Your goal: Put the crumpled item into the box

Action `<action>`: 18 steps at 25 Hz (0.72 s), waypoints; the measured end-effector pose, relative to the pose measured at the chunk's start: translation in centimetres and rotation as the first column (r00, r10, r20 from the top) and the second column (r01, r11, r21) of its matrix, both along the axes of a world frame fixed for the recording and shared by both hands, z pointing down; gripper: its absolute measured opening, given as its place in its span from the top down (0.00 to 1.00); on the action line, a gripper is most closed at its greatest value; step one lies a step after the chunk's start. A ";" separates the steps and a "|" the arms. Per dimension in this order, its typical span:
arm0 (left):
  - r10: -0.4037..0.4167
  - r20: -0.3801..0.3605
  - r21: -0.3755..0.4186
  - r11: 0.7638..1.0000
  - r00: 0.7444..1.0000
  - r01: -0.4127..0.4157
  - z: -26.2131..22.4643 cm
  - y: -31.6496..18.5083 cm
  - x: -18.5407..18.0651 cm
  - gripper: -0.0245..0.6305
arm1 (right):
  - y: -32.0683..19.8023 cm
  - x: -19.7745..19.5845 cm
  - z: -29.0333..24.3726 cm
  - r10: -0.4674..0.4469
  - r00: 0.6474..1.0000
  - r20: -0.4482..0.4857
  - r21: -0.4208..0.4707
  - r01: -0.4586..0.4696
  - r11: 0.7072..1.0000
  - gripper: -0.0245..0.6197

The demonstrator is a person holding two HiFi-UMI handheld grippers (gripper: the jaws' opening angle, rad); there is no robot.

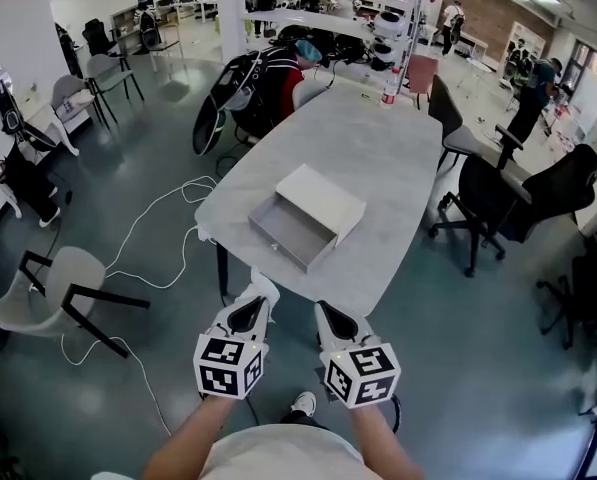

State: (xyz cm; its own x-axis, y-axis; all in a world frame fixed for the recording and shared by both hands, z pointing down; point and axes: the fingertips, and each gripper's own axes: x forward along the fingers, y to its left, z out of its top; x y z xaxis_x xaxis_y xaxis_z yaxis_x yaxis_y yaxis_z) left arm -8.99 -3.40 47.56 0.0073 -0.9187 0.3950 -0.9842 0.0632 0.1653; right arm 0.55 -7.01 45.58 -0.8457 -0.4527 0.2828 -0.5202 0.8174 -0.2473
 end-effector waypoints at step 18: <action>-0.046 0.012 -0.036 0.998 0.999 0.047 1.3 -6.5 -0.4 0.94 | -6.6 -1.2 0.5 -0.070 0.998 0.010 -0.016 0.070 0.997 0.95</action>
